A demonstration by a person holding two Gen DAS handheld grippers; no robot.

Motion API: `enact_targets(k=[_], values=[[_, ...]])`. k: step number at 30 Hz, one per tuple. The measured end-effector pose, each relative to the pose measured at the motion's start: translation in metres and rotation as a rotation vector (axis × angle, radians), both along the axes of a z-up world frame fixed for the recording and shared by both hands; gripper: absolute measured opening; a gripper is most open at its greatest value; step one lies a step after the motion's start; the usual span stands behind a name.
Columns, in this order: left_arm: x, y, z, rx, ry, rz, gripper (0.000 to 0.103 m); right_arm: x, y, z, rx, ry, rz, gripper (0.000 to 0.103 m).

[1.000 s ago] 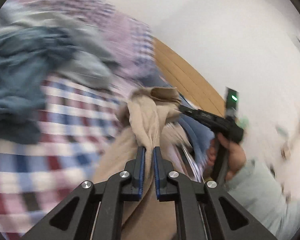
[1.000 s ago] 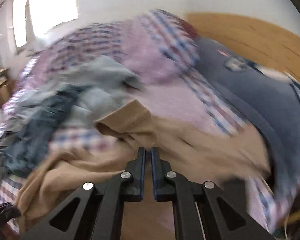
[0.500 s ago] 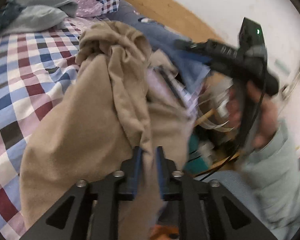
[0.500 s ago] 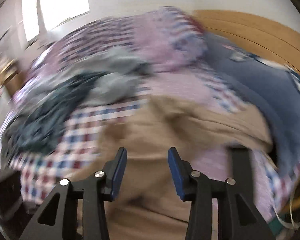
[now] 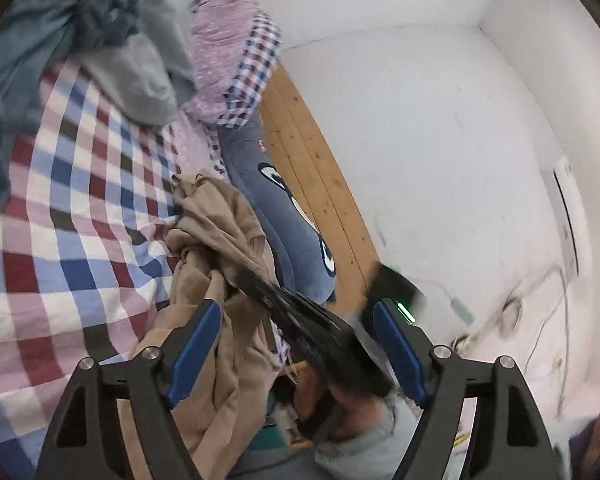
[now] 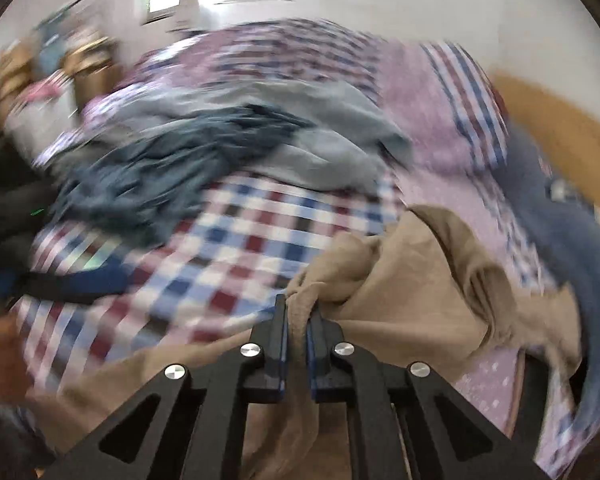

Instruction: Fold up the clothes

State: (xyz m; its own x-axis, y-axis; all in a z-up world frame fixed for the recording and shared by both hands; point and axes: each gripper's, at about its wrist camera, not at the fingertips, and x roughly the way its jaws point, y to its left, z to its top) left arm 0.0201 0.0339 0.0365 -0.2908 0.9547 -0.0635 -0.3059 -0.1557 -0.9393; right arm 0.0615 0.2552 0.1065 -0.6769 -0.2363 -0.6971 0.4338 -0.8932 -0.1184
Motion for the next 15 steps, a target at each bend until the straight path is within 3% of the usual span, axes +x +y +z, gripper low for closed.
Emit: enact_targets(k=[7,12,15], values=[[-0.019,0.062,-0.033,-0.056,-0.117,-0.057,0.082,0.041,0.019,0.008,-0.073,-0.005,-0.002,0.006],[-0.030,0.083,-0.026,0.072,-0.121,-0.075,0.082,0.064,0.044,0.022,-0.147,0.048,-0.041,0.006],[-0.039,0.097,-0.020,0.082,-0.116,-0.097,0.082,0.076,0.064,0.028,-0.208,0.074,-0.060,0.006]])
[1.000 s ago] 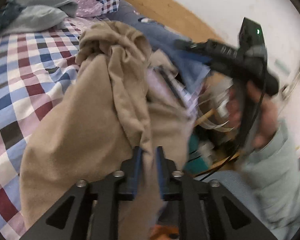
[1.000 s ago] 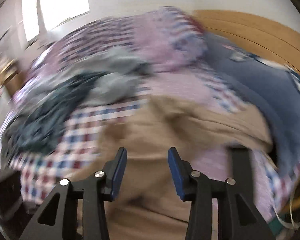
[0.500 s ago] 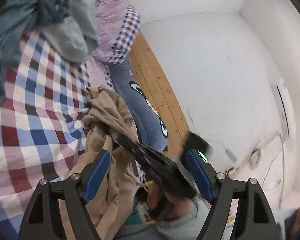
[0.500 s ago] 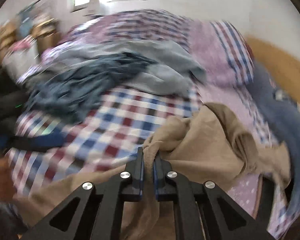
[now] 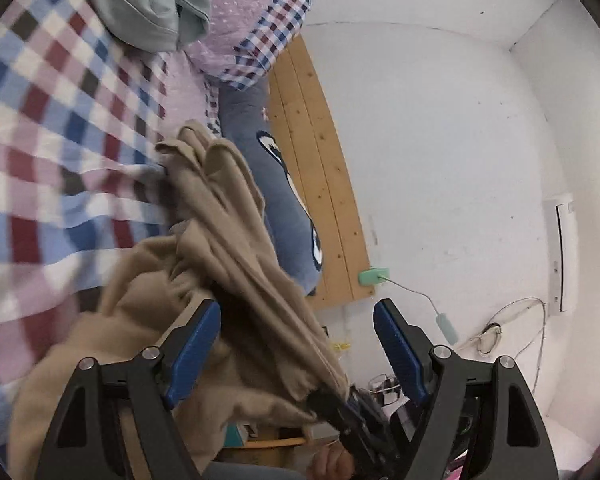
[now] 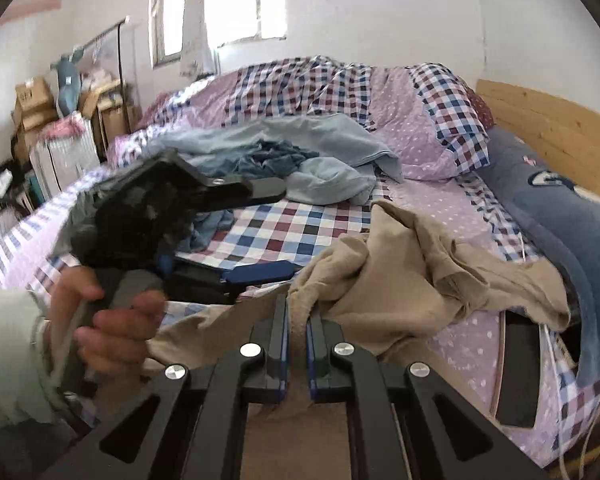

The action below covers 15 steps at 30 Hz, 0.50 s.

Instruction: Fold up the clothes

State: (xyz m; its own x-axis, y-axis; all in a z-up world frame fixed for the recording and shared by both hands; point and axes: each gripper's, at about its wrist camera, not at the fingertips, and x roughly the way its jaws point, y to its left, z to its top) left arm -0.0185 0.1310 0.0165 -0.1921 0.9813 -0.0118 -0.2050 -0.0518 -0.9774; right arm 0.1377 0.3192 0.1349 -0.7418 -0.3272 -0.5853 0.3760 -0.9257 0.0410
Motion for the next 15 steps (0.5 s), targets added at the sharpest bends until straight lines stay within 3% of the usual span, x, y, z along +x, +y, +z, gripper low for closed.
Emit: enact_targets(k=[3,8,15], values=[[-0.010,0.012,0.003,-0.039,0.004,0.001,0.082,0.004,0.020,0.002,-0.071,0.009,-0.037,0.006],[-0.035,0.022,0.009,-0.004,-0.018,0.042,0.082,0.001,0.048,-0.005,-0.150,-0.032,-0.109,0.006],[-0.053,0.066,0.001,-0.187,-0.072,0.003,0.077,-0.008,0.082,-0.012,-0.208,-0.087,-0.228,0.006]])
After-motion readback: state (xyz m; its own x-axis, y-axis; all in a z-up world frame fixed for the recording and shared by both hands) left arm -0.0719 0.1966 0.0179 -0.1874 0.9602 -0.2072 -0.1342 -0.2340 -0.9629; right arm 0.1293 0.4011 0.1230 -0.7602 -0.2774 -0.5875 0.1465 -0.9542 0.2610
